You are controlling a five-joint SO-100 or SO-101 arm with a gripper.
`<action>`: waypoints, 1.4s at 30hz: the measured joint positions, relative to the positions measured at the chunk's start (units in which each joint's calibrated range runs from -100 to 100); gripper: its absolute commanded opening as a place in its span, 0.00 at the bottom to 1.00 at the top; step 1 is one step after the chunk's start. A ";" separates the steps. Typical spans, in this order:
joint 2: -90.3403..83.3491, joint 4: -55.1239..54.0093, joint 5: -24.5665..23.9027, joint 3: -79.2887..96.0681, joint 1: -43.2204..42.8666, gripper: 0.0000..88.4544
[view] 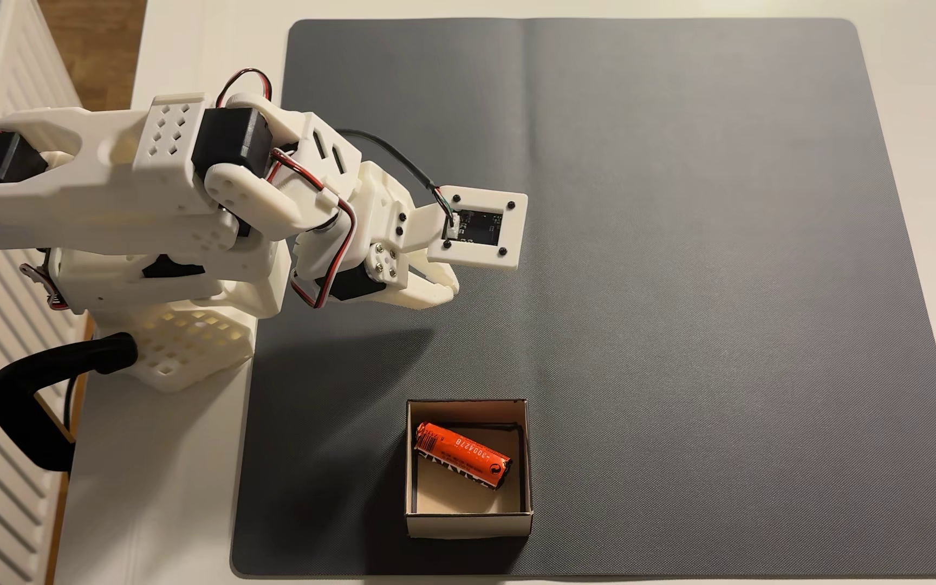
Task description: Pick the red object and place it in the box
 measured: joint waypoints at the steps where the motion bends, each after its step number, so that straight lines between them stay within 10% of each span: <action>1: 0.00 0.26 0.00 0.27 0.00 0.01; 42: -0.69 9.22 0.11 0.36 -2.97 0.01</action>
